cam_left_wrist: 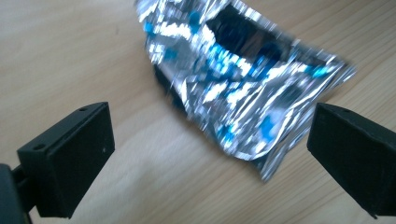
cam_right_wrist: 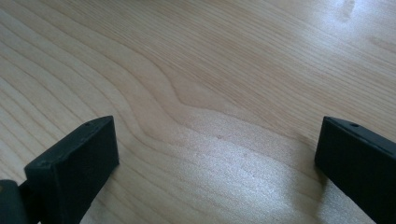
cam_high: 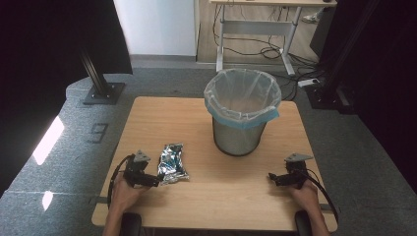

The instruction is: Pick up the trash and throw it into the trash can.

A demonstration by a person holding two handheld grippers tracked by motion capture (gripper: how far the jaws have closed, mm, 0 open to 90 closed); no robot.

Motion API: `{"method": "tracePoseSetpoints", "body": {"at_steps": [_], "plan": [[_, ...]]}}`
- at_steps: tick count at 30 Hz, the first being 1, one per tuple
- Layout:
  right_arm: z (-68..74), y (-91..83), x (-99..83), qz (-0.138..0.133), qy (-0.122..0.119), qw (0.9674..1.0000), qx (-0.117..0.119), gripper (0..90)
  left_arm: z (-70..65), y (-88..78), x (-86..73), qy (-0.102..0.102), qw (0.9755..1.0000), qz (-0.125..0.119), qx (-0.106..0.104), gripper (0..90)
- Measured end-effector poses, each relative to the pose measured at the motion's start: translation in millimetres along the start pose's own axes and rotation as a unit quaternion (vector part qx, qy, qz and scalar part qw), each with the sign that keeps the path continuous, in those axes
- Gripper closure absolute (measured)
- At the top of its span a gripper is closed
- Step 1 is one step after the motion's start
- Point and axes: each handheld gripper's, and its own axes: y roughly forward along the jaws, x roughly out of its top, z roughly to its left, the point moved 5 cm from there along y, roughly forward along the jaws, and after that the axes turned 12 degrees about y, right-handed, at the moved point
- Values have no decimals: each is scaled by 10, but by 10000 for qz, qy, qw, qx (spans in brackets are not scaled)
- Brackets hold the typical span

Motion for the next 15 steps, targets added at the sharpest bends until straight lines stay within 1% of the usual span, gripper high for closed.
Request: {"method": "tracePoseSetpoints", "body": {"at_steps": [3,5,6,8,11,15], "plan": [[1,0,-1,0,-2,10000,1,0,-25,-12,150,72,9999,-47,-105,10],[1,0,-1,0,-2,10000,1,0,-49,10,229,110,9998,-57,-152,16],[1,-1,-1,0,-2,10000,1,0,-58,28,262,163,9997,-49,-177,19],[1,0,0,0,-2,10000,2,0,-90,77,323,177,9996,-50,-221,27],[0,0,-1,-2,-3,10000,1,0,-134,175,400,251,9992,-16,-310,45],[0,0,0,-1,-4,10000,1,0,-217,317,496,264,9989,26,-396,73]]}}
